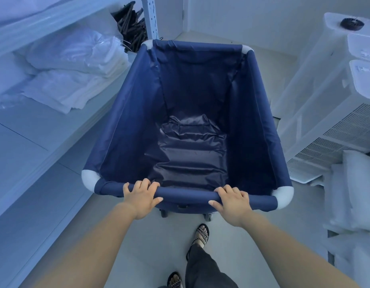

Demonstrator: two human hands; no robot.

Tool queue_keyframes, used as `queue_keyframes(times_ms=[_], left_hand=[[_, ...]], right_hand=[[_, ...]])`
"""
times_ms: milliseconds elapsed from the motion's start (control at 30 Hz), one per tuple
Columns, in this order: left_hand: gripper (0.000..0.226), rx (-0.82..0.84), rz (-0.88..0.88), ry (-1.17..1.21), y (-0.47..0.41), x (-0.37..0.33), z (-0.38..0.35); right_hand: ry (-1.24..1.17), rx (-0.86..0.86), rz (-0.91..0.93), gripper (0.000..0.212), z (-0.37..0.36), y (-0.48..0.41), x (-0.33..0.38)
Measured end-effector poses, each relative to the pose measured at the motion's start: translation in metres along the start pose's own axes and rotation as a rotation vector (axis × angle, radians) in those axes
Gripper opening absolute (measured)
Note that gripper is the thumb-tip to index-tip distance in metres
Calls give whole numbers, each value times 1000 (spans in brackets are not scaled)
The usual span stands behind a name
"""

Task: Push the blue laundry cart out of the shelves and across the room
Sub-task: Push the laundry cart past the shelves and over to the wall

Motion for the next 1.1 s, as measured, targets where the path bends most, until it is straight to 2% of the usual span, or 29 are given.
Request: queue_keyframes(times_ms=[567, 833, 1100], left_hand=[[42, 17, 6, 102, -113, -36, 102], [37, 15, -72, 158, -129, -50, 117], [39, -104, -88, 75, -107, -42, 119]], right_hand=[[28, -5, 11, 50, 101, -116, -70], [52, -11, -16, 49, 118, -128, -89], [-20, -43, -84, 50, 106, -109, -71]])
Point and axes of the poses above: each hand's wrist, its own y-axis away from the middle knuckle, its own z-axis out of the back of the hand, x = y × z, the point moved 9 cm from there along -y, towards the middle knuckle, and after that the axes turned 11 degrees about x, right-handed, at the moved point
